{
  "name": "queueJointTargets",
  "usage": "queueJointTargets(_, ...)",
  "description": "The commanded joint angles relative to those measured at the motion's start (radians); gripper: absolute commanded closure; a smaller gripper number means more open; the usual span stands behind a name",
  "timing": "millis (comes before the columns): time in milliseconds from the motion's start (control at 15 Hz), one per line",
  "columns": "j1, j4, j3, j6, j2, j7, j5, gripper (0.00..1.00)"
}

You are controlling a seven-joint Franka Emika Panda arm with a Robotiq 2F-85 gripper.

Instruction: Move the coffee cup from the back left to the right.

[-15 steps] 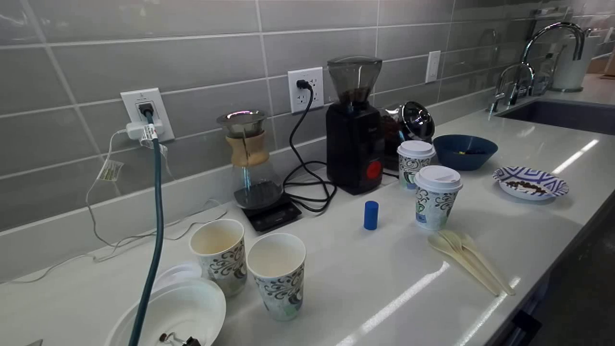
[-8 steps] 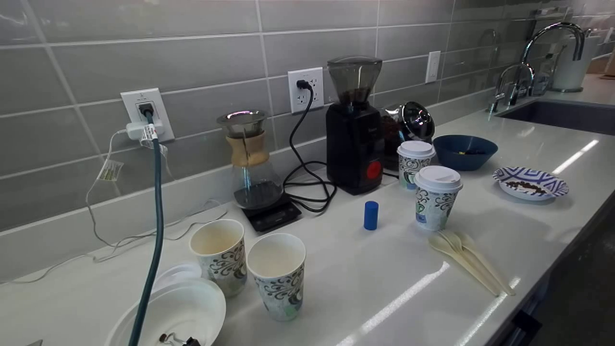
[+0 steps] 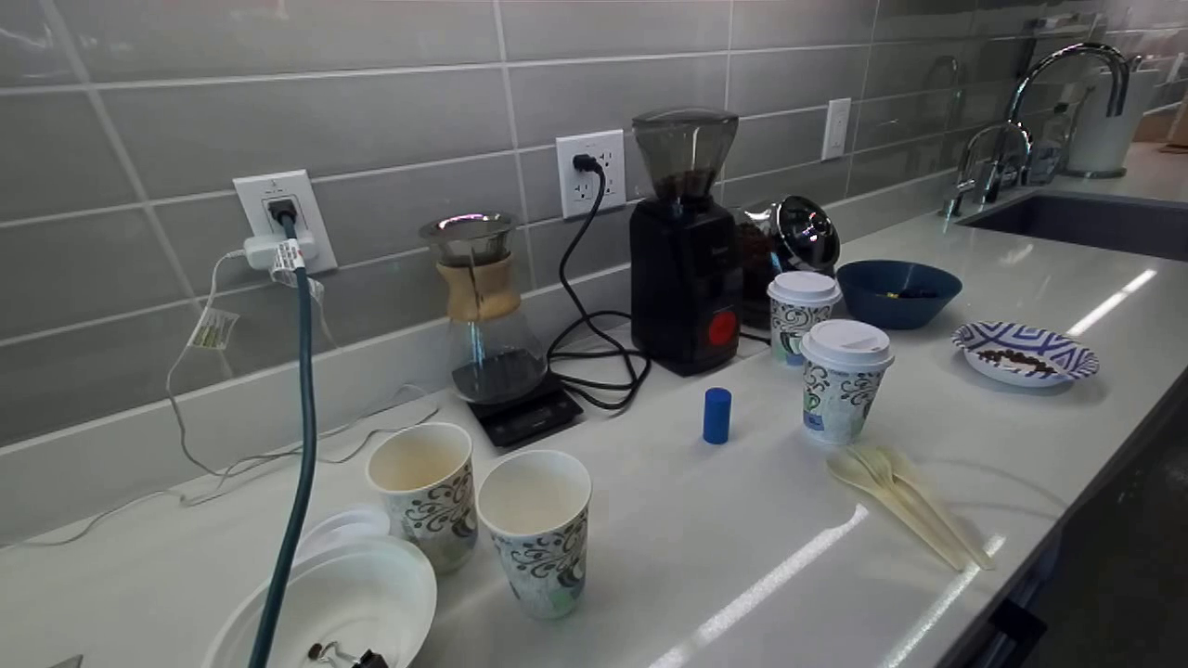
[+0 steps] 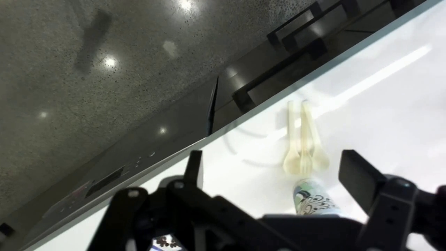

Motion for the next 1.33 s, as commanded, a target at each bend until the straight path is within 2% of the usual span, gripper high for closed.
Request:
queueJointTargets(0,0.075,0.008,0.1,0.008,-0.006,0.068,0.05,0.0)
queueJointTargets(400,0.178,0.087,0.286,0.038,0.104,0.194,0.099,0.0)
queueJointTargets(667,0.22,0.163,0.378,0.141,0.222,0.198,0.067,0.0)
queueJointTargets(1000,0.258,0.309,0.429,0.154,0.411,0.143,0.023,0.0)
queueJointTargets(1067,0.269,0.226,0.402,0.163,0.313,0.178,0.043,0.0)
queueJointTargets(1267,0.28,0.281,0.407,0.162,0.392,0.163,0.03,0.0)
